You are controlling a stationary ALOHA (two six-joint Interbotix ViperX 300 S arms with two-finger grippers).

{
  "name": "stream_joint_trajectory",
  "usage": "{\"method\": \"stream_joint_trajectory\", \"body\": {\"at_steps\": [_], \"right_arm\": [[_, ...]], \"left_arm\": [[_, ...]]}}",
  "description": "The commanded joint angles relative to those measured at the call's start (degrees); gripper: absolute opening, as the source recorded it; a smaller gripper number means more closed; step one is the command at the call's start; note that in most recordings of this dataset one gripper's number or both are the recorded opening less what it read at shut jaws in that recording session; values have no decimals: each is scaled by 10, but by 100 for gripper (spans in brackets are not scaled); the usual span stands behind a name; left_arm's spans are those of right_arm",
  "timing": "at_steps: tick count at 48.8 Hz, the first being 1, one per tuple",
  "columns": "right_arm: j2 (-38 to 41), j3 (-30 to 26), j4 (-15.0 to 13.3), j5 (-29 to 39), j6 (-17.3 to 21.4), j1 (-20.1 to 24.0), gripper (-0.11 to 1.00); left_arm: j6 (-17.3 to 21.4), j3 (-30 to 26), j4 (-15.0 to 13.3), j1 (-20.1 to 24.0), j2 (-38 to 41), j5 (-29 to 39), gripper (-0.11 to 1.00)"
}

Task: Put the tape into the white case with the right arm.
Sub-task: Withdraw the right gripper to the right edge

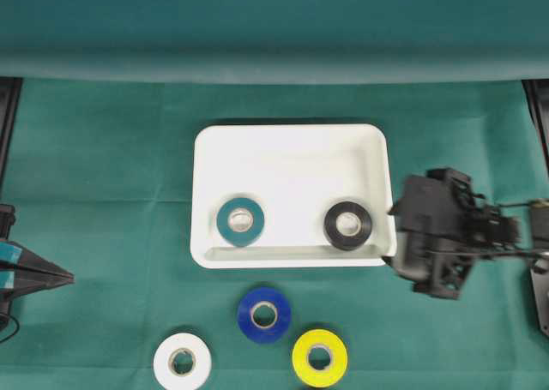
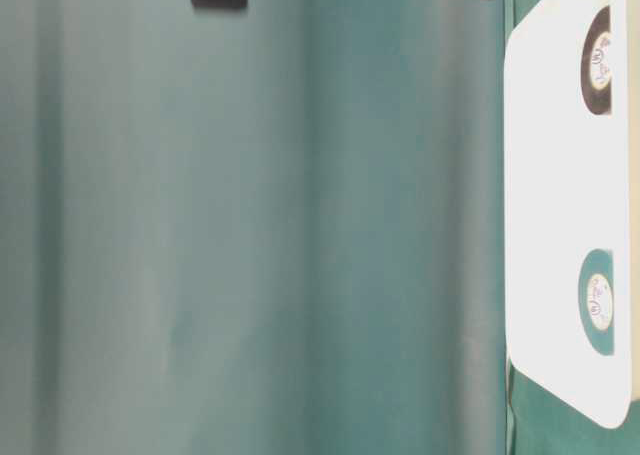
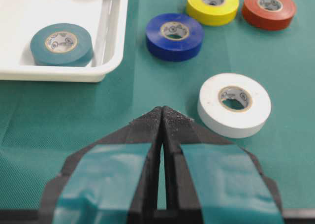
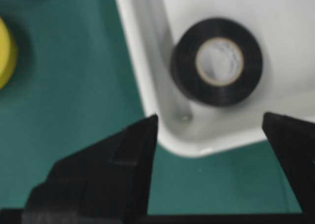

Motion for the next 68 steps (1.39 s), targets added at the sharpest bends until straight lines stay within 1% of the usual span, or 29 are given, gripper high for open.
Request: {"method": "stream_joint_trajectory", "body": {"at_steps": [1, 6, 11, 18, 23, 29, 38, 42, 46, 51, 59, 64, 68], "right_arm": [[-42, 29, 0, -39, 1, 1, 53], [-94, 75, 1, -69, 1, 1, 53], [-142, 113, 0, -79, 1, 1, 53], [-202, 154, 0, -78, 1, 2, 53], [-243, 174, 0, -76, 1, 1, 53], [-273, 190, 0, -76, 1, 1, 53], [-276, 200, 0, -79, 0, 6, 53], [-275, 204, 0, -80, -1, 24, 53], [-275, 207, -2, -81, -1, 51, 53], [-275, 211, -3, -81, -1, 97, 53], [-275, 214, -3, -77, -1, 157, 52], [-275, 216, -3, -79, 0, 180, 52], [-275, 216, -3, -79, 0, 187, 52]], "left_arm": [[0, -5, -1, 1, 4, -5, 0], [0, -5, 0, 1, 5, -5, 0], [0, -6, 0, 1, 4, -5, 0], [0, -6, 0, 1, 4, -6, 0], [0, -5, 0, 1, 4, -5, 0], [0, -5, 0, 1, 4, -5, 0], [0, -5, 0, 1, 4, -5, 0], [0, -5, 0, 1, 4, -5, 0], [0, -5, -1, 1, 4, -5, 0], [0, -6, 0, 1, 4, -5, 0], [0, -5, 0, 1, 4, -5, 0], [0, -5, 0, 1, 4, -5, 0], [0, -5, -1, 1, 4, -5, 0]]}}
